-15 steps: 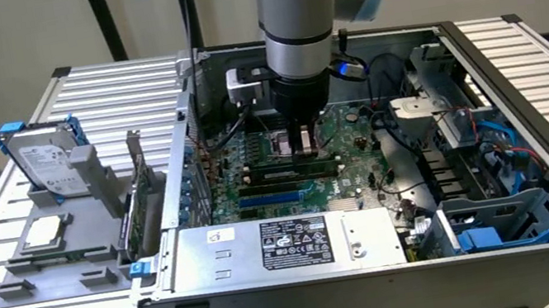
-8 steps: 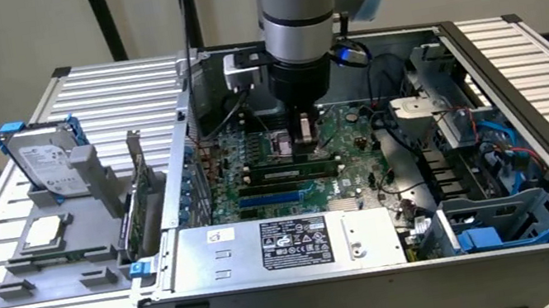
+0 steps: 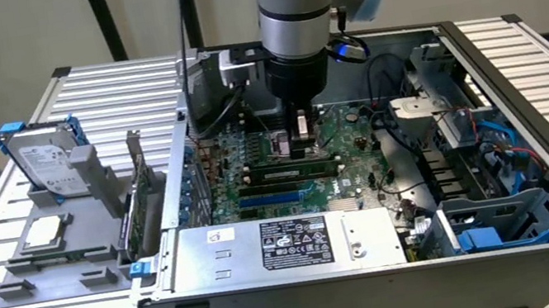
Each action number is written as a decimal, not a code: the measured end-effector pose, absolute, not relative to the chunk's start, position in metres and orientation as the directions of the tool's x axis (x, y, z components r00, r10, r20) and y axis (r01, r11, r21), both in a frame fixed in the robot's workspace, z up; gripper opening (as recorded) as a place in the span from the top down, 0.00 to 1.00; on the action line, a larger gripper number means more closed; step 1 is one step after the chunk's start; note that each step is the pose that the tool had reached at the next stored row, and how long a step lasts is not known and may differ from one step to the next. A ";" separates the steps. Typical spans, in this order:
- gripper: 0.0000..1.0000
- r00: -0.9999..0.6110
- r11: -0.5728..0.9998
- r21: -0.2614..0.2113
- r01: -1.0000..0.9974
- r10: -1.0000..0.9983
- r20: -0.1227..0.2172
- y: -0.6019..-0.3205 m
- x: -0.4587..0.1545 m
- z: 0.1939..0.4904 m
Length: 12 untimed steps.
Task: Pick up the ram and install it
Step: 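Insert the ram into the slot, then press down the ram until it locks into place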
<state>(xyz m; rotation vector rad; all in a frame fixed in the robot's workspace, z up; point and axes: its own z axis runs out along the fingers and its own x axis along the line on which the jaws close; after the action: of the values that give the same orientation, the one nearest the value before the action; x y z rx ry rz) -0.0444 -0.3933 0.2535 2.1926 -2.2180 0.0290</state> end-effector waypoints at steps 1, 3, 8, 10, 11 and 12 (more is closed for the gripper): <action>0.89 -0.011 0.012 0.003 -1.000 -1.000 0.029 -0.393 -0.044 0.253; 0.89 -0.012 0.012 0.003 -1.000 -1.000 0.029 -0.393 -0.044 0.254; 0.89 -0.012 0.012 0.003 -1.000 -1.000 0.029 -0.393 -0.044 0.253; 0.89 -0.012 0.012 0.003 -1.000 -1.000 0.029 -0.393 -0.044 0.254; 0.89 -0.012 0.012 0.003 -1.000 -1.000 0.029 -0.393 -0.044 0.254; 0.89 -0.012 0.012 0.003 -1.000 -1.000 0.029 -0.393 -0.044 0.253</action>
<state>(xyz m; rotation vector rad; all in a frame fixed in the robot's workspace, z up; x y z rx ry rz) -0.0443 -0.3934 0.2534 2.1924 -2.2179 0.0291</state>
